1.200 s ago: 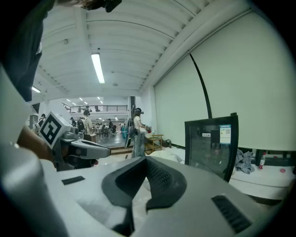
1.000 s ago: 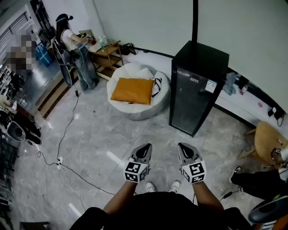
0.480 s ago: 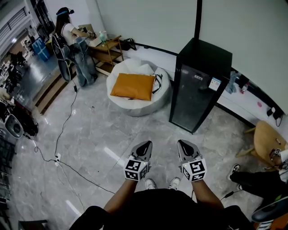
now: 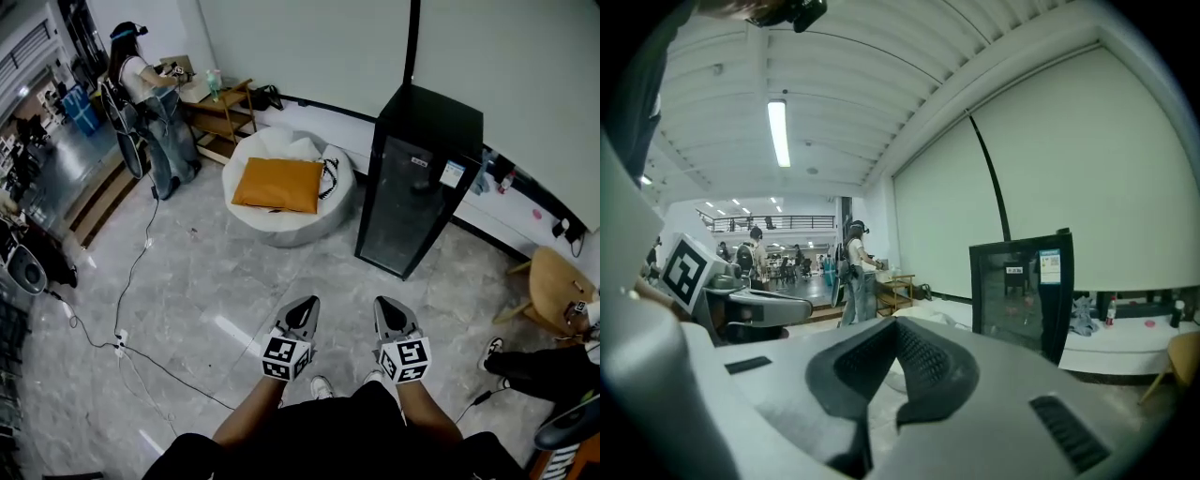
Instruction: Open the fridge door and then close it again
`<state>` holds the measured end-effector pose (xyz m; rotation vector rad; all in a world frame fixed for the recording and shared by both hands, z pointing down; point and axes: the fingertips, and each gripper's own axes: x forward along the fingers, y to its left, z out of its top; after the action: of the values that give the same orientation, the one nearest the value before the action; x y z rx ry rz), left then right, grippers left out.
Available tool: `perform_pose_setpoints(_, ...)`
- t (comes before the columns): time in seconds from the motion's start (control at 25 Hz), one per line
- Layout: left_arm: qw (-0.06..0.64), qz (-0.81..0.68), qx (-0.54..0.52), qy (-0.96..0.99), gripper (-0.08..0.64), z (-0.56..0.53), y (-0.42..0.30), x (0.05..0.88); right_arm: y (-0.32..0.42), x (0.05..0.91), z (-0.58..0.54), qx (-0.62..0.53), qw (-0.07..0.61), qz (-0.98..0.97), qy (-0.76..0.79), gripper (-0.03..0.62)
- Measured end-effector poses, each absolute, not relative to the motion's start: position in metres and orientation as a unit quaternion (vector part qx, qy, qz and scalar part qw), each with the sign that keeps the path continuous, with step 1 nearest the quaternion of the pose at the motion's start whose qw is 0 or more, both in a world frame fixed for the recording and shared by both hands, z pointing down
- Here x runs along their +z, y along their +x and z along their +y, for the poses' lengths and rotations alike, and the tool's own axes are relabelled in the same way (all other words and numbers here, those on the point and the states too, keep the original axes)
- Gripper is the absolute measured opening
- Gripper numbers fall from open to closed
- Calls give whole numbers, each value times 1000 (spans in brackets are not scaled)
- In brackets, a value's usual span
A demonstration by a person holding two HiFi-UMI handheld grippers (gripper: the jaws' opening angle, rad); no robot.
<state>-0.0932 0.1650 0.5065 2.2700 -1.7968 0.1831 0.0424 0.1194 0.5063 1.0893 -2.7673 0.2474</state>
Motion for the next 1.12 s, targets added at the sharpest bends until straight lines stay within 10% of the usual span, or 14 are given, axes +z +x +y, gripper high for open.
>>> perform_pose_setpoints(1.12, 128, -594, 77, 791, 25, 58, -104, 528, 38, 534, 22, 95, 99, -913, 384, 18)
